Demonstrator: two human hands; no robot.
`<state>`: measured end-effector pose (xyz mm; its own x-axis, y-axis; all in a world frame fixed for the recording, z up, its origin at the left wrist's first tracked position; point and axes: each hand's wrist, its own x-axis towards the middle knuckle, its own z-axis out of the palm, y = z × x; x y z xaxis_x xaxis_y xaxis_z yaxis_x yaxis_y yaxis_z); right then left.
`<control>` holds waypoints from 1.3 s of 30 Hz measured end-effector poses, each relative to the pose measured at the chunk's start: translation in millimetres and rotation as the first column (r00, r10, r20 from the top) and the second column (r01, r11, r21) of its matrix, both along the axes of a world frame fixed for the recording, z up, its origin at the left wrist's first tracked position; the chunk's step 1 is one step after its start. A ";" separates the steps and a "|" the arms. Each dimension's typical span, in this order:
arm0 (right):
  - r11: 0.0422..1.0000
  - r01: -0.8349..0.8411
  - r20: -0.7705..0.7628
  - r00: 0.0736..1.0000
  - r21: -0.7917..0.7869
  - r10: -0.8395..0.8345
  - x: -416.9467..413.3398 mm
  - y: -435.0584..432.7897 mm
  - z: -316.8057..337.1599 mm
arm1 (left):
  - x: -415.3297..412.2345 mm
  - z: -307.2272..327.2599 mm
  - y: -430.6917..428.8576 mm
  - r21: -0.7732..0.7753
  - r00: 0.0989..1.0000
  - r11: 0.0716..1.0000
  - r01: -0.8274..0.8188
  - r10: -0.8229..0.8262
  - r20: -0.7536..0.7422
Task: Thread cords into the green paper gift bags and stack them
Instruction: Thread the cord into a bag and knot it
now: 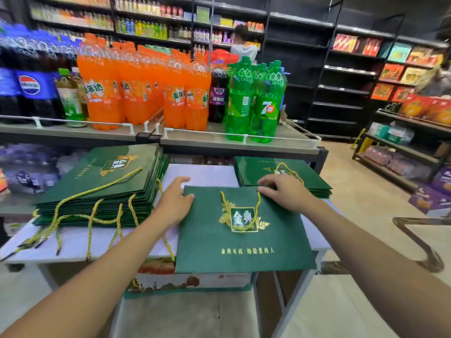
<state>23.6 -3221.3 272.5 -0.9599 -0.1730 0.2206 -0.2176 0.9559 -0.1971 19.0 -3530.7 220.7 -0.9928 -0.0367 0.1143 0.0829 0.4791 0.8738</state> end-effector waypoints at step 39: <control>0.980 0.122 0.161 0.976 0.159 -0.148 73.8 -42.1 -87.5 | 48.9 -43.7 33.0 -0.839 0.953 0.504 0.206 -0.296 0.057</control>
